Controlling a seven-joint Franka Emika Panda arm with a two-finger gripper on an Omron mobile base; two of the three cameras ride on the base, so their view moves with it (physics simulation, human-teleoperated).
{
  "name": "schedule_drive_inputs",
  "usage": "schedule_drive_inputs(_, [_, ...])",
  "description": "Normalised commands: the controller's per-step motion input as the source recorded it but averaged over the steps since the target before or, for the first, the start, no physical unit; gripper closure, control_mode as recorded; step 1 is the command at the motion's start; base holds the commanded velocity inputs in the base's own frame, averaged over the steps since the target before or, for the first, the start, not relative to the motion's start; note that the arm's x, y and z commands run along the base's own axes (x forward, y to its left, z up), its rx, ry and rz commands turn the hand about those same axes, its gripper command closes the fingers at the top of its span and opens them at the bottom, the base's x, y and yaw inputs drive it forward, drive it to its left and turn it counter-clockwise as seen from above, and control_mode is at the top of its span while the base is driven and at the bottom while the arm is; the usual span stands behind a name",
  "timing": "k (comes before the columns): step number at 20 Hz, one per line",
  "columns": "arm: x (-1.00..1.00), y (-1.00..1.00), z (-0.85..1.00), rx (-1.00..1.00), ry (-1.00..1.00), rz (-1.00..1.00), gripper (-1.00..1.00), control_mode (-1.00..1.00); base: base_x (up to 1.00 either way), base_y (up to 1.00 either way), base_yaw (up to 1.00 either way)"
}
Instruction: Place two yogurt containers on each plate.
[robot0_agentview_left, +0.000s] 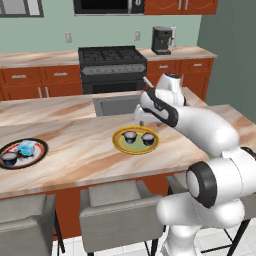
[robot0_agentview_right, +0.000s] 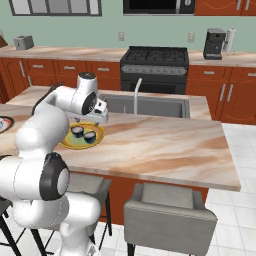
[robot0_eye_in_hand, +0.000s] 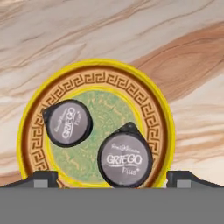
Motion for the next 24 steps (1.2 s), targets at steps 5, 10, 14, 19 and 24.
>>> schedule_drive_inputs(5, [-0.96,-0.1,0.23,-0.04,-0.01,0.08,-1.0,-1.0,0.0,0.0,0.0])
schedule_drive_inputs(10, [-1.0,-0.18,0.03,-0.01,-0.13,0.03,-1.0,-1.0,0.0,0.0,0.0])
schedule_drive_inputs(14, [-1.0,-0.19,0.0,0.0,-0.35,0.11,-1.0,-1.0,0.0,0.0,0.0])
schedule_drive_inputs(19, [-1.0,-0.24,-0.02,0.0,-0.42,0.05,-1.0,-1.0,0.0,0.0,0.0])
schedule_drive_inputs(24, [-1.0,-0.26,-0.05,0.0,-0.51,0.0,-1.0,-1.0,0.0,0.0,0.0])
